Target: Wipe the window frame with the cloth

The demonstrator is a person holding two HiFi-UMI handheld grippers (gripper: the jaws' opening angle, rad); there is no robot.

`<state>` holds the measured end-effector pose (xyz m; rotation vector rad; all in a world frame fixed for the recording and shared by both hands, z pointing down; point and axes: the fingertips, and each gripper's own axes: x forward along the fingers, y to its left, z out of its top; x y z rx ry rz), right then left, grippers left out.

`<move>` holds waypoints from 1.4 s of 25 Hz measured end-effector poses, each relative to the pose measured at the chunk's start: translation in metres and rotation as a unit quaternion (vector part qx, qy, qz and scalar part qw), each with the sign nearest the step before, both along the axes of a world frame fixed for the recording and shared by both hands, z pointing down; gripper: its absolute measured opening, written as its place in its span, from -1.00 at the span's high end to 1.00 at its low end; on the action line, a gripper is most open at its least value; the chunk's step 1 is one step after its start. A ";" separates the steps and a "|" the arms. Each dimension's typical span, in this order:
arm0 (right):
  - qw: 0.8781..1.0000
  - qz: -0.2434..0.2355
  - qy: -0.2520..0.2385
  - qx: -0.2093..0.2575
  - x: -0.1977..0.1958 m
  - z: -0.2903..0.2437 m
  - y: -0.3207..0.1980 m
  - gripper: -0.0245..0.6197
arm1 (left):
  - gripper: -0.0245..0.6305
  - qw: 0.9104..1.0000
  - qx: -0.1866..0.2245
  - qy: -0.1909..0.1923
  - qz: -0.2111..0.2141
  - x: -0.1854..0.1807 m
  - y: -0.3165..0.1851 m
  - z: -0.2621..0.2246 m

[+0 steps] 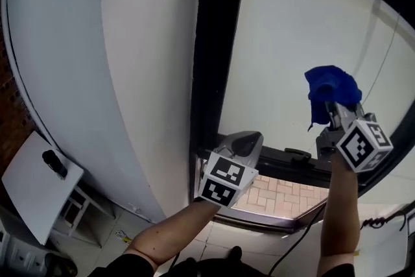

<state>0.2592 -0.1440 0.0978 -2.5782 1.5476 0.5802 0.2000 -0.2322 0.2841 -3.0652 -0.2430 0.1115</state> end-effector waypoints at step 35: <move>0.996 0.012 -0.069 -0.047 0.066 0.238 0.251 0.76 | 0.95 0.997 0.017 -0.020 -0.068 0.043 0.136 0.075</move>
